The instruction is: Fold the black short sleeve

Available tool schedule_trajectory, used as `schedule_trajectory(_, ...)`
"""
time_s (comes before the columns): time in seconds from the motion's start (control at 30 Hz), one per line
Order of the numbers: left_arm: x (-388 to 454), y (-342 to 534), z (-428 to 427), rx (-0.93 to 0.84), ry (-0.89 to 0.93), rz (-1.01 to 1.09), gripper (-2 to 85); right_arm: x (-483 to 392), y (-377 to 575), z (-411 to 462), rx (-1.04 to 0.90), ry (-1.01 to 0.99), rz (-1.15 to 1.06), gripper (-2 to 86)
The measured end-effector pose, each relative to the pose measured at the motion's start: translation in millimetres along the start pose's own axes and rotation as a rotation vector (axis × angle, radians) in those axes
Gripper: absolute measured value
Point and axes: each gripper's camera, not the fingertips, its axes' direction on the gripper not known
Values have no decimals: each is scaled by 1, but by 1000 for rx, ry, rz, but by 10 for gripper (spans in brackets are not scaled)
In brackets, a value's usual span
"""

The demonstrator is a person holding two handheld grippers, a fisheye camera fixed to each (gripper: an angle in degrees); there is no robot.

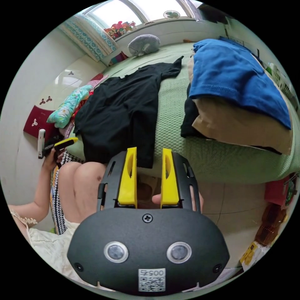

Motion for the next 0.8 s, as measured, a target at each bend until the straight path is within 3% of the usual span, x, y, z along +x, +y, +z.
schedule_trajectory(0.2,-6,36,39,-6,7,-83,118,-13,10,26,-40,31,5,115)
schedule_trajectory(0.4,-7,57,41,55,-72,-100,98,-30,22,41,-42,158,-14,62)
schedule_trajectory(0.5,-19,62,40,20,-15,-106,48,-32,29,40,-26,164,-2,26)
schedule_trajectory(0.57,-26,64,35,-2,49,-108,33,-34,34,34,-14,150,-3,8)
schedule_trajectory(0.8,-25,71,-25,94,17,-16,16,-53,46,-23,108,-21,-22,-10)
